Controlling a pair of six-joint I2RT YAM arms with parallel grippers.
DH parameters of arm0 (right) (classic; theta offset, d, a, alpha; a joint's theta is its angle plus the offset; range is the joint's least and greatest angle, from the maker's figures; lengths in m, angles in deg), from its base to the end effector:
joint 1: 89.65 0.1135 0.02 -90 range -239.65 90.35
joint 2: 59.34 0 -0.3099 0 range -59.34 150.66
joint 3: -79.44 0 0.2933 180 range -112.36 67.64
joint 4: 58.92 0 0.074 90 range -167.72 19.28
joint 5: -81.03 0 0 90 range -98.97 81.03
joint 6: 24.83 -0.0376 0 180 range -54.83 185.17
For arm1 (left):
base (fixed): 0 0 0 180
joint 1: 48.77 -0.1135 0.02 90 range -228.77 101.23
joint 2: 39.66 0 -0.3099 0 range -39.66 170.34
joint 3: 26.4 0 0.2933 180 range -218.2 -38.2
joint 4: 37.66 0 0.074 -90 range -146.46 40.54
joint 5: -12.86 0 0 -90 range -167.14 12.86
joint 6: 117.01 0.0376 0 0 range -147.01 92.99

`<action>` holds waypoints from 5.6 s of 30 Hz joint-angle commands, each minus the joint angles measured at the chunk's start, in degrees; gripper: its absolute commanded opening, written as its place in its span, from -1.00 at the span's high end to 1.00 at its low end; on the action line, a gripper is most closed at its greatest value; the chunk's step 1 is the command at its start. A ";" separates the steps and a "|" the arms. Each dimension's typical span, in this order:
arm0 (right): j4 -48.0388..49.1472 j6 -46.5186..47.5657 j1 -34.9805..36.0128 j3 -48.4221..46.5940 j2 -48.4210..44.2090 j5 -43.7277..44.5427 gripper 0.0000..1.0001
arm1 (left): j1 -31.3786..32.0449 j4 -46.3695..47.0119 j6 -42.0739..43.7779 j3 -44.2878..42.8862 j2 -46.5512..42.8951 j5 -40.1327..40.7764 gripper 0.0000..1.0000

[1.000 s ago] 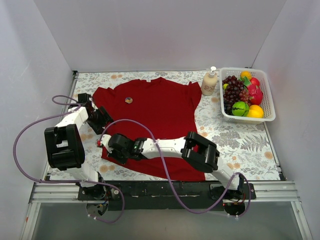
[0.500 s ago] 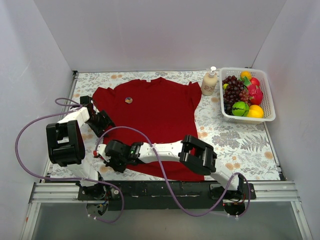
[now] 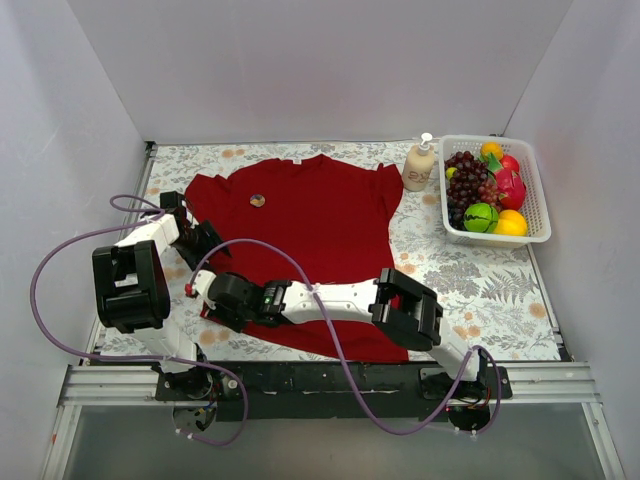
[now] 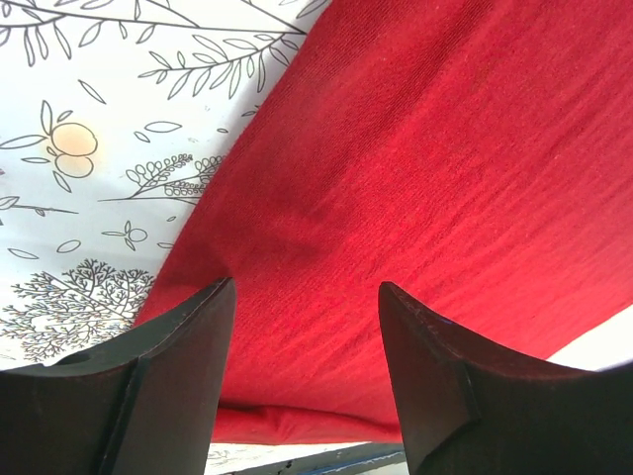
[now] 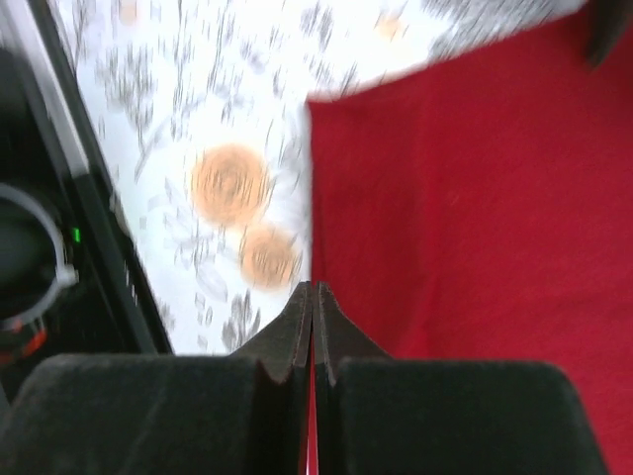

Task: Pin the brooch onto the clothing

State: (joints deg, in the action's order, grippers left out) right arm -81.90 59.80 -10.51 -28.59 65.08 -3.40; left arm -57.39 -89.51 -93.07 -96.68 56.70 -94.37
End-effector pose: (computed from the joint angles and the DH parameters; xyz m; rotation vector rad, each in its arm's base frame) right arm 0.1096 0.5519 0.2157 -1.3636 1.9069 0.6611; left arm 0.3386 0.0401 0.1851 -1.8117 2.4553 -0.5604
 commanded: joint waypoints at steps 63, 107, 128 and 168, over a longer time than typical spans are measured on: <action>-20.20 4.05 -5.04 -1.96 1.61 -7.14 0.97 | 0.01 -1.70 1.11 -7.18 6.21 6.42 -0.18; -14.39 2.29 -34.29 -4.22 -10.35 15.79 0.97 | 3.17 -1.68 -1.70 -32.29 10.57 13.18 -0.58; -16.24 3.35 -51.44 -3.71 3.02 22.39 0.97 | 3.53 -6.62 -3.28 -36.54 25.46 22.33 -0.68; -22.04 -3.86 -61.64 8.95 -7.79 18.35 0.97 | 0.27 -2.06 -0.91 -33.45 19.68 19.96 -0.61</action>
State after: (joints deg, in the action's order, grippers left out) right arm -101.93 55.32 -71.91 -16.41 57.98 16.14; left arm -57.28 -94.32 -94.27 -131.67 82.16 -72.06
